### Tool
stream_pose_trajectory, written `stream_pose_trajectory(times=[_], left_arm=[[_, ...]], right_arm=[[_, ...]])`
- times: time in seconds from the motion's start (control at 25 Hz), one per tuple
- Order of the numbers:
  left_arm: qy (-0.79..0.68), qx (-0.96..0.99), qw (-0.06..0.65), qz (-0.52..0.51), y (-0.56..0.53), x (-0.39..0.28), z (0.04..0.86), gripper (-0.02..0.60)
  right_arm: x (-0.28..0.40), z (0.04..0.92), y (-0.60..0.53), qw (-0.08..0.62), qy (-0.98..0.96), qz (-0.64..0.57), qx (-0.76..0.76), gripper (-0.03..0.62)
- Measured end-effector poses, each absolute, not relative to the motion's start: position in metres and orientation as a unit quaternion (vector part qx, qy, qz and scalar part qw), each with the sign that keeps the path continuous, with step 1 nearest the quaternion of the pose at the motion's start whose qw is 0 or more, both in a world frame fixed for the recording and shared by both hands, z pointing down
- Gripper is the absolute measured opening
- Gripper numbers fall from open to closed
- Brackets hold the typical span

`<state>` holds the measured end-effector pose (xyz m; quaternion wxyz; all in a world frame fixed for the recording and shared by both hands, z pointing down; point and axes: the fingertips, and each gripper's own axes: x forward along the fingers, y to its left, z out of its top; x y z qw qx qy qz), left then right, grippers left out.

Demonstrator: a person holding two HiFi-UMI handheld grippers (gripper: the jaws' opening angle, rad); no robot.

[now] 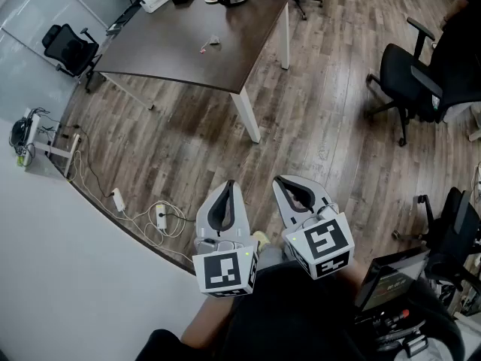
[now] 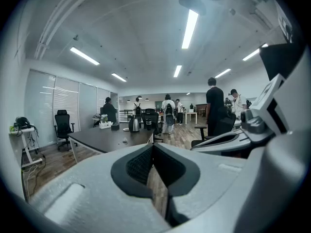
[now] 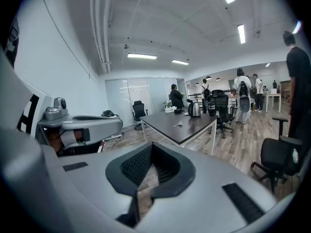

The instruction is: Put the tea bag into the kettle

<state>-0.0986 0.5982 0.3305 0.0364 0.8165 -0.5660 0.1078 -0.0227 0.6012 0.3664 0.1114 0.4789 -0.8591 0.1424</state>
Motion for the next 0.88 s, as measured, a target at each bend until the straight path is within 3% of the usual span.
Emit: stream_pose_trajectory(times=[0.88], left_arm=[[-0.56,0.822,0.044,0.099,0.613,-0.142,0.323,0.005]], right_arm=[[-0.061,0.354,0.615,0.114,-0.852,0.142,0.492,0.008]])
